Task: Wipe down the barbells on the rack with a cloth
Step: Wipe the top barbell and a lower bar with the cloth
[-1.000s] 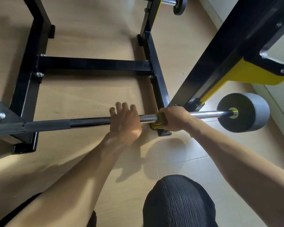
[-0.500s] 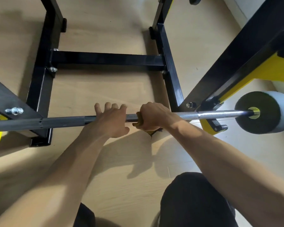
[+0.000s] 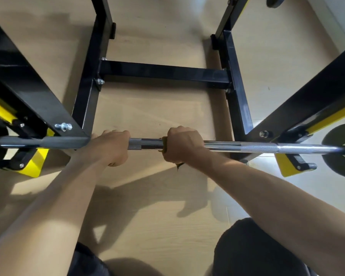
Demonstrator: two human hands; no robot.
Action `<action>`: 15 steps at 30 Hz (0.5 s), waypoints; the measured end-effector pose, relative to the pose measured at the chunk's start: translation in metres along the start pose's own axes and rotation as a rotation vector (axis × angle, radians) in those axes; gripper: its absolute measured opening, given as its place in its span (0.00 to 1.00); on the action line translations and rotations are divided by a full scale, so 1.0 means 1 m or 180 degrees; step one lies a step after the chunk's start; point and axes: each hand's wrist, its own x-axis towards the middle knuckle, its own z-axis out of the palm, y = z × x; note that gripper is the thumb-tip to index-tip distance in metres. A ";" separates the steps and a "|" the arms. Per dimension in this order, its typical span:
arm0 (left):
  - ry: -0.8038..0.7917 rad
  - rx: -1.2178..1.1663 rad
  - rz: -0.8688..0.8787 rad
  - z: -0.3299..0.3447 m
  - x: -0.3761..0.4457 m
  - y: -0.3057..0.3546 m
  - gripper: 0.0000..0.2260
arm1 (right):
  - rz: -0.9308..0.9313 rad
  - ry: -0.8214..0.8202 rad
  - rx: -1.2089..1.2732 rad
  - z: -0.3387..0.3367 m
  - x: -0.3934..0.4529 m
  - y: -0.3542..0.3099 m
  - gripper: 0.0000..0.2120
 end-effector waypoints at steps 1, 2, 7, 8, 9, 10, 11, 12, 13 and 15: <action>0.0028 0.0008 0.0019 0.000 0.000 -0.001 0.16 | 0.0076 0.0154 -0.0027 0.003 0.001 -0.012 0.10; 0.0037 0.0010 0.0029 0.000 0.000 -0.002 0.15 | 0.0120 0.0253 -0.0024 0.004 0.003 -0.022 0.11; 0.0071 -0.0160 0.0029 -0.006 -0.005 -0.004 0.20 | 0.0054 0.0422 -0.0028 0.003 0.011 -0.058 0.10; 0.0096 -0.0262 0.0052 -0.008 -0.007 -0.005 0.22 | 0.0029 0.0443 -0.0043 0.004 0.013 -0.063 0.10; 0.0098 -0.0387 0.0101 -0.009 -0.008 -0.006 0.25 | 0.0013 0.0463 -0.0040 0.004 0.014 -0.068 0.10; 0.0088 -0.0527 0.0159 -0.010 -0.009 -0.008 0.26 | 0.0007 0.0467 -0.0026 0.004 0.015 -0.072 0.10; 0.0087 -0.0665 0.0203 -0.011 -0.011 -0.010 0.27 | -0.0011 0.0468 -0.0014 0.004 0.017 -0.076 0.10; 0.0118 -0.0796 0.0221 -0.012 -0.014 -0.013 0.27 | -0.0036 0.0465 -0.0009 0.004 0.020 -0.079 0.10; 0.0190 -0.0906 0.0209 -0.014 -0.017 -0.016 0.25 | -0.0069 0.0461 -0.0012 0.003 0.022 -0.083 0.10; 0.0461 -0.1040 0.0153 -0.017 -0.027 -0.026 0.19 | -0.0121 0.0436 -0.0006 0.003 0.025 -0.094 0.14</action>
